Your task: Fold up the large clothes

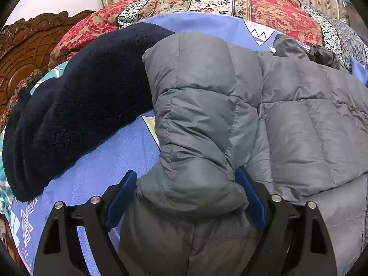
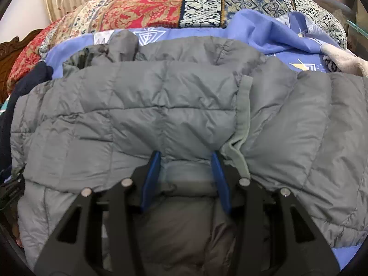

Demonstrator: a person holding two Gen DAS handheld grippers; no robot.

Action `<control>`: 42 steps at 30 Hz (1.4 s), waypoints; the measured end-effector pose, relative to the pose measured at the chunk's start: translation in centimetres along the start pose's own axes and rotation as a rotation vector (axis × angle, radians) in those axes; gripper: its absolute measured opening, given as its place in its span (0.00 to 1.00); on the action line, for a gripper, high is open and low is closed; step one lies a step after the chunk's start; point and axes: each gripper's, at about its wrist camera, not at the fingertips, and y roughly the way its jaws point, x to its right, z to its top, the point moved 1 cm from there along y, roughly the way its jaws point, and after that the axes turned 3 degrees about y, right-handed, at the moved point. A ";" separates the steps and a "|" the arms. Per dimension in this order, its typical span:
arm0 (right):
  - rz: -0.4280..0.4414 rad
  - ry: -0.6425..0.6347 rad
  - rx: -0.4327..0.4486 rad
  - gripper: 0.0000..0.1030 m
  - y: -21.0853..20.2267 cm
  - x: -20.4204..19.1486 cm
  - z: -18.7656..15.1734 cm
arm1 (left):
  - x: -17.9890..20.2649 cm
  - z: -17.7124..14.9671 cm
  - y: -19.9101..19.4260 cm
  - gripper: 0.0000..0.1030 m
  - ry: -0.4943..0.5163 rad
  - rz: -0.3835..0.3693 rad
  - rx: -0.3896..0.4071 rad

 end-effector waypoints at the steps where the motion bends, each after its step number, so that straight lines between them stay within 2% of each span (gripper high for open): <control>1: -0.001 -0.002 0.001 0.42 0.1 -0.1 0.1 | 0.0 0.0 0.0 0.99 0.001 0.002 0.001; 9: -0.045 -0.042 -0.011 0.44 -0.9 -1.0 0.7 | 0.0 0.1 0.1 0.99 -0.004 -0.003 -0.001; 12: -0.074 -0.112 0.072 0.44 -3.3 -2.4 0.5 | -0.1 0.1 0.1 0.99 -0.010 -0.011 -0.001; 15: -0.041 -0.198 0.105 0.44 -4.6 -4.9 0.1 | -0.3 0.1 0.3 0.99 -0.020 -0.024 -0.005; 18: 0.013 -0.270 0.072 0.44 -4.3 -7.4 -0.3 | -0.3 0.1 0.3 0.99 -0.021 -0.023 -0.006; 22: -0.002 -0.338 -0.032 0.44 -1.9 -8.9 -0.7 | -0.3 0.2 0.3 0.99 -0.021 -0.024 -0.008; 23: 0.003 -0.327 -0.046 0.45 -1.5 -8.5 -0.6 | -0.2 0.2 0.3 0.99 -0.021 -0.024 -0.007; 26: -0.015 -0.272 -0.054 0.57 -0.8 -7.0 0.1 | -0.2 0.2 0.3 0.99 -0.019 -0.022 -0.007; 30: 0.031 -0.147 -0.063 0.56 -0.4 -4.5 0.6 | -0.2 0.2 0.3 0.99 -0.020 -0.022 -0.007; 35: -0.022 -0.198 -0.060 0.58 0.3 -5.2 -0.3 | -0.1 0.2 0.4 1.00 -0.014 -0.014 -0.007; 38: -0.023 -0.206 -0.085 0.59 0.4 -5.3 0.3 | 0.1 0.2 0.4 1.01 -0.008 0.001 -0.007; 40: 0.006 -0.167 -0.093 0.59 -0.6 -4.7 0.7 | 0.3 0.2 0.4 1.01 -0.001 0.017 -0.005; 42: 0.056 -0.106 -0.059 0.59 -3.3 -3.3 0.4 | 0.3 0.2 0.4 1.02 0.002 0.027 -0.005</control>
